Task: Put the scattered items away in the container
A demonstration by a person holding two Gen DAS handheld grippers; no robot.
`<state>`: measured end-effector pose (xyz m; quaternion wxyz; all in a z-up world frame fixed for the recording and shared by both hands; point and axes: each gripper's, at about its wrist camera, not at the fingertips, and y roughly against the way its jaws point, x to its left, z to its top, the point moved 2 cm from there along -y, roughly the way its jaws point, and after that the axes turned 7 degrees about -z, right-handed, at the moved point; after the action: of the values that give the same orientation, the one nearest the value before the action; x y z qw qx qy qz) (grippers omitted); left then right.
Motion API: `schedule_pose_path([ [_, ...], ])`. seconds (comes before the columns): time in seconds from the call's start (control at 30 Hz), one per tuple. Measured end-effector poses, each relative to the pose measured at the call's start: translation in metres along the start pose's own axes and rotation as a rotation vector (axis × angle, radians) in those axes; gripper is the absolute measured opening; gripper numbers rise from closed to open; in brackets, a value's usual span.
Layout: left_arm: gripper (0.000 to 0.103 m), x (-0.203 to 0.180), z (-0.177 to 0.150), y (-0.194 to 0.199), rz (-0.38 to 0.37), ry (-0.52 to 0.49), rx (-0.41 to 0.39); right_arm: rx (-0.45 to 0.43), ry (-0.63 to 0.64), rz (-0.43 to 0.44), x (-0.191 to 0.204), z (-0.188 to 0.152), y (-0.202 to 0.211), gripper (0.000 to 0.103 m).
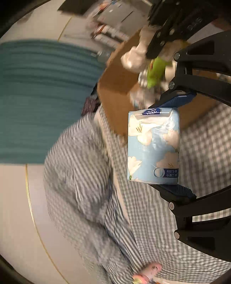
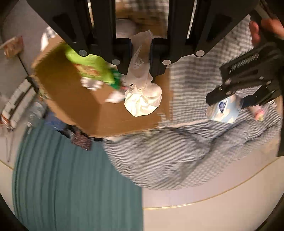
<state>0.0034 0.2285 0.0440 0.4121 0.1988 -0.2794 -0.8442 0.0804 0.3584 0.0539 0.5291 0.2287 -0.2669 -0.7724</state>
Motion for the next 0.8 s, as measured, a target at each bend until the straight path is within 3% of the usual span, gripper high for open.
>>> schedule_pose_path([
  [0.23, 0.075, -0.054, 0.008, -0.022, -0.032, -0.079, 0.029, 0.064, -0.064, -0.055, -0.051, -0.008, -0.036, 0.017],
  [0.3, 0.083, -0.059, 0.009, -0.025, -0.023, -0.096, 0.03, 0.081, -0.066, -0.098, -0.058, -0.012, -0.043, 0.054],
  [0.33, 0.097, -0.06, 0.009, -0.026, 0.019, -0.104, 0.028, 0.089, -0.068, -0.148, -0.062, -0.014, -0.048, 0.081],
  [0.37, 0.103, -0.059, 0.008, -0.026, 0.083, -0.111, 0.028, 0.081, -0.07, -0.206, -0.067, -0.016, -0.049, 0.095],
  [0.43, 0.103, -0.053, 0.007, -0.027, 0.175, -0.114, 0.034, 0.061, -0.079, -0.215, -0.07, -0.019, -0.044, 0.095],
  [0.6, 0.103, -0.021, 0.001, -0.013, 0.229, -0.023, 0.058, 0.04, -0.077, -0.12, -0.061, -0.022, -0.025, 0.095],
  [0.8, 0.103, 0.03, -0.018, 0.037, 0.331, 0.162, 0.048, -0.001, -0.01, -0.021, -0.018, -0.023, -0.002, 0.095],
])
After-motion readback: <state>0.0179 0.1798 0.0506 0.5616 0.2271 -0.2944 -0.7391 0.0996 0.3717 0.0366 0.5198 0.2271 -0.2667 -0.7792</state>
